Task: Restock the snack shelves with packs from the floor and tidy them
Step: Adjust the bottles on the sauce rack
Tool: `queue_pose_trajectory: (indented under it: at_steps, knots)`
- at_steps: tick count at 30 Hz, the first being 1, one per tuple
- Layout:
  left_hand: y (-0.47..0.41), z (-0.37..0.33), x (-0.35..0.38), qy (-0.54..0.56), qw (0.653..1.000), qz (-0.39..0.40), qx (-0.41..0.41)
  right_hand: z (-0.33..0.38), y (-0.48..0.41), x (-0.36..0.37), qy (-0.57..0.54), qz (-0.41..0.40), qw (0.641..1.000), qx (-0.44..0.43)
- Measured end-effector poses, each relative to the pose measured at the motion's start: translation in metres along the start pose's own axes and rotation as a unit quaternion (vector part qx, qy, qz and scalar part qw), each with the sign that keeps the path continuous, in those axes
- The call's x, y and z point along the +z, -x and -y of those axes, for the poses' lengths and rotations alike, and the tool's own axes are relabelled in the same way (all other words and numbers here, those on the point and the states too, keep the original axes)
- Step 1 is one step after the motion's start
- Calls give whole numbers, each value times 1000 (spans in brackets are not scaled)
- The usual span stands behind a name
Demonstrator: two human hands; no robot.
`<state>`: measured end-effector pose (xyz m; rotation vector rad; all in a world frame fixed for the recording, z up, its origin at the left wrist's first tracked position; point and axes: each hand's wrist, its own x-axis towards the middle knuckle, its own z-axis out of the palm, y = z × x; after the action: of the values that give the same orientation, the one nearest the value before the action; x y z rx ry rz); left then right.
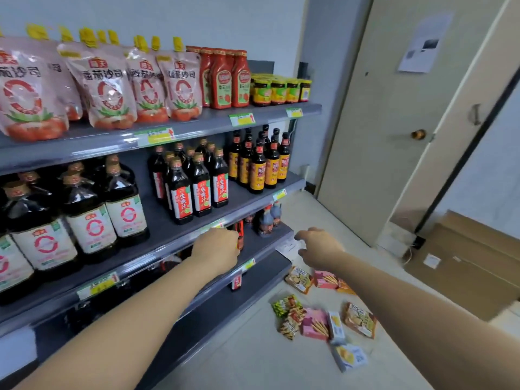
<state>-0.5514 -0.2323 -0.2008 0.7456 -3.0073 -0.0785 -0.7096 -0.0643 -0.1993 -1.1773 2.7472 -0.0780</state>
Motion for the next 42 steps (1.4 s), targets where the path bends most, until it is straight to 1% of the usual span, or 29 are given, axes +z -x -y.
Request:
queue_pose_trajectory:
  at_steps: [4, 10, 19, 30, 38, 42]
  knots:
    - [-39, -38, 16, 8, 999, 13, 51, -49, -3, 7, 7, -1, 999, 51]
    - [-110, -95, 46, 3, 996, 35, 88, -124, -31, 20, 8, 6, 996, 92]
    - [-223, -177, 98, 24, 990, 85, 107, -238, -99, 49, -4, 45, 989, 139]
    - [-378, -241, 192, 38, 976, 164, 138, -346, -211, 105, -39, 119, 970, 207]
    - [-473, -279, 261, 52, 963, 211, 159, -415, -295, 153, -57, 162, 960, 222]
    - [-519, -300, 298, 66, 960, 233, 138, -453, -338, 178, -56, 175, 959, 215]
